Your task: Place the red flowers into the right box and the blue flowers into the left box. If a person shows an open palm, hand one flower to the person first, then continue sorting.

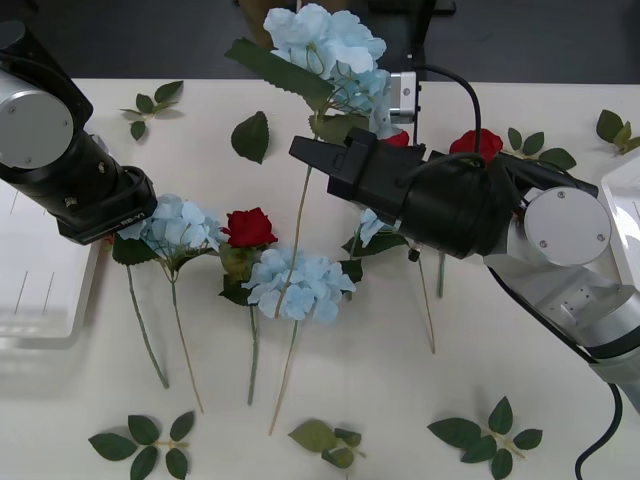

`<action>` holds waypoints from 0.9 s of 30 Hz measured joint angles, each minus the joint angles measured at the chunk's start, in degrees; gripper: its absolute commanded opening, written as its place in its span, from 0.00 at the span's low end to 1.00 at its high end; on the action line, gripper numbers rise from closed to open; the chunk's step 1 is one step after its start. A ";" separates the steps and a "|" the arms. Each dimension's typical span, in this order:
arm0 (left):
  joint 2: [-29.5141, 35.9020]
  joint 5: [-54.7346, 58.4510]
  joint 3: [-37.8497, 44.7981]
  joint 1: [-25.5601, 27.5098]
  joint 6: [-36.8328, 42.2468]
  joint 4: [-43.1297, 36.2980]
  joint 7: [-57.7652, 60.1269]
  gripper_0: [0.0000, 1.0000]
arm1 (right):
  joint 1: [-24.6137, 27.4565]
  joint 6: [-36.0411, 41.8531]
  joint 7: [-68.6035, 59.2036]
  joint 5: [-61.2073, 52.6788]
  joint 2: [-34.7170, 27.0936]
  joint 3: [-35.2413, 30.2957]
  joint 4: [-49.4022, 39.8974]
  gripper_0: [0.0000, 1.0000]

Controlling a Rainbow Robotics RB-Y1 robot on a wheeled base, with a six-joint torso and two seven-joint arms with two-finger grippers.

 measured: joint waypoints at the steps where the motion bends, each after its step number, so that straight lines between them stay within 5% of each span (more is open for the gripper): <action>1: 0.00 -0.01 -0.02 0.00 0.00 -0.05 0.00 0.00 | 0.00 0.34 0.00 -0.05 -0.16 0.00 0.00 0.00; 2: 0.00 -0.05 -0.05 0.00 -0.01 -0.10 0.00 0.10 | 0.00 0.42 0.00 -0.11 -0.19 -0.01 0.00 0.00; 3: 0.00 -0.08 -0.08 0.00 -0.02 -0.17 0.00 0.50 | 0.00 0.42 0.00 -0.12 -0.19 -0.01 0.00 0.00; 6: 0.00 -0.19 -0.08 0.01 -0.03 -0.28 0.00 1.00 | 0.00 0.41 0.00 -0.13 -0.19 -0.01 0.00 0.00; 27: -0.49 0.26 3.23 1.10 1.27 -7.56 -3.83 1.00 | 0.00 0.35 0.00 -0.13 -0.19 -0.01 0.00 0.00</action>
